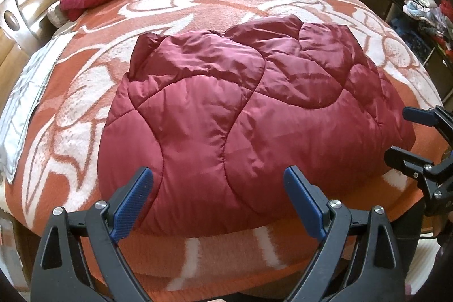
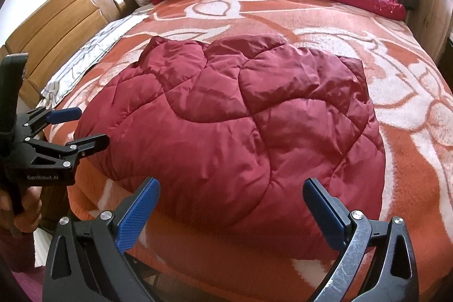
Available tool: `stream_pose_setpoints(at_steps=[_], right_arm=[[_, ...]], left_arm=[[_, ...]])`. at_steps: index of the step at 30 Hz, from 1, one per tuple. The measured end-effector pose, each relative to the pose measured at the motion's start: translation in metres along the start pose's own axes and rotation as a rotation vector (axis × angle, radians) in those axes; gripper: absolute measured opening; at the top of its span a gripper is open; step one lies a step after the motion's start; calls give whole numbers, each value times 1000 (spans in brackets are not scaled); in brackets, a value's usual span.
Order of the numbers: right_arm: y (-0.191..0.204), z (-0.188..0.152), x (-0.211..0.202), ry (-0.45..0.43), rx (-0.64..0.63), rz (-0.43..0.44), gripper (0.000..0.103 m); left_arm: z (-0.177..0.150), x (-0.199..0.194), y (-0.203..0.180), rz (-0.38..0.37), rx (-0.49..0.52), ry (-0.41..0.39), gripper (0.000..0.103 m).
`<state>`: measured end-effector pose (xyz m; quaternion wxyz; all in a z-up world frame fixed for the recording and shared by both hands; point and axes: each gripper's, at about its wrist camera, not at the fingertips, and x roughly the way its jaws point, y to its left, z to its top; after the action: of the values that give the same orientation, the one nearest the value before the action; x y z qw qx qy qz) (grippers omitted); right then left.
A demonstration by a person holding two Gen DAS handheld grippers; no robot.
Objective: Fold large clothes
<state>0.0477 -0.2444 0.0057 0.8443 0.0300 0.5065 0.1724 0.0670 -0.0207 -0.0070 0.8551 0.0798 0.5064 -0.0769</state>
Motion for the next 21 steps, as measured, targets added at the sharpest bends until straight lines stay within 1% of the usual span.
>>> stream_pose_setpoints(at_steps=[7,21], right_arm=[[-2,5,2,6,1,0,102],[-4,5,4,8,6,-1,102]], left_arm=[[5,0,-1,-2,6,-3,94],[8,1,-6,-7,13,0,94]])
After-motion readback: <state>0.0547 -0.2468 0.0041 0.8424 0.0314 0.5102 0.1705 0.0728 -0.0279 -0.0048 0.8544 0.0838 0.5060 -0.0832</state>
